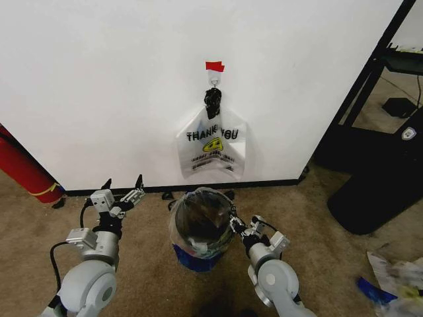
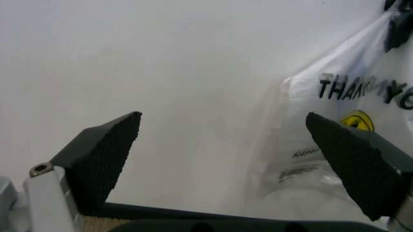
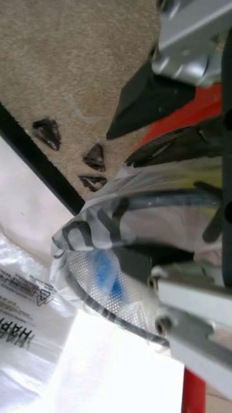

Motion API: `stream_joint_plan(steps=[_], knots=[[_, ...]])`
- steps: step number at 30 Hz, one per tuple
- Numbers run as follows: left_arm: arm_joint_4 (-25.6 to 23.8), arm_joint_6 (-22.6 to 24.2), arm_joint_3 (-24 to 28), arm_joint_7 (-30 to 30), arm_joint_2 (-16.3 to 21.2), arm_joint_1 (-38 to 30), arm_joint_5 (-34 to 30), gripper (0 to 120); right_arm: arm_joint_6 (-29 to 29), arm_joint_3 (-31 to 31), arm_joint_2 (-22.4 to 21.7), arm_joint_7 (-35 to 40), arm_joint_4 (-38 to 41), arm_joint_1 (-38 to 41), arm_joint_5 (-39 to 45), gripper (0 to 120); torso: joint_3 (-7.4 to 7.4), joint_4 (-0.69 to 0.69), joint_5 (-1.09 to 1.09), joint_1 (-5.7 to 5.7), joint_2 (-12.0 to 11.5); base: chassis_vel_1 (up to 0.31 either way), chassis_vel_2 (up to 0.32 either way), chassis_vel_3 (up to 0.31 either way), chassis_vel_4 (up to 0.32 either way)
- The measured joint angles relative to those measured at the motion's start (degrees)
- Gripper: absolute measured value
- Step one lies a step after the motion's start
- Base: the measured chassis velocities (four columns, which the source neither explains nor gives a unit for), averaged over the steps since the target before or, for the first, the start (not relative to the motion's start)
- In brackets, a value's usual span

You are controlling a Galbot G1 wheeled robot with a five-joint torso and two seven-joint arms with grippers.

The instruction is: Pick up the garbage bag from the wall and place it over the trash bin.

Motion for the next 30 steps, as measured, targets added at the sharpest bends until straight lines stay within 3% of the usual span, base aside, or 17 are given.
stream_joint_plan(steps=[3, 8, 11, 19, 24, 30], knots=[[0.00, 0.02, 0.16, -0.01, -0.06, 0.02, 0.13, 100, 0.64, 0.06, -0.22, -1.18, 0.07, -0.57, -1.44, 67, 0.00, 0.00, 0.00, 0.00, 0.00, 0.000, 0.000, 0.000, 0.000], [0.03, 0.15, 0.35, -0.12, -0.10, 0.05, 0.23, 100, 1.90, 0.25, -0.61, -3.37, 0.19, -1.71, -3.99, 90, 0.00, 0.00, 0.00, 0.00, 0.00, 0.000, 0.000, 0.000, 0.000], [0.11, 0.17, 0.54, -0.17, -0.06, 0.07, 0.24, 100, 2.42, 0.56, -0.62, -4.23, -0.11, -2.05, -5.17, 98, 0.00, 0.00, 0.00, 0.00, 0.00, 0.000, 0.000, 0.000, 0.000], [-0.59, -0.20, 4.79, 1.04, 1.30, 1.92, 3.94, 100, 4.05, 1.23, -0.41, -4.83, -1.47, -2.22, -5.23, 100, 0.00, 0.00, 0.00, 0.00, 0.00, 0.000, 0.000, 0.000, 0.000], [2.52, -3.43, 10.57, 2.37, 2.46, 1.82, 14.84, 100, 4.05, 1.50, -0.36, -4.14, -1.30, -2.12, -3.43, 100, 0.00, 0.01, 0.00, 0.00, 0.00, 0.000, 0.000, 0.000, 0.000], [7.29, -4.85, 16.38, 3.57, 4.26, -0.94, 22.25, 100, 3.71, 1.74, -0.34, -3.47, -0.49, -2.24, -2.32, 100, 0.00, 0.00, 0.00, 0.00, 0.00, 0.000, 0.000, 0.000, 0.000]])
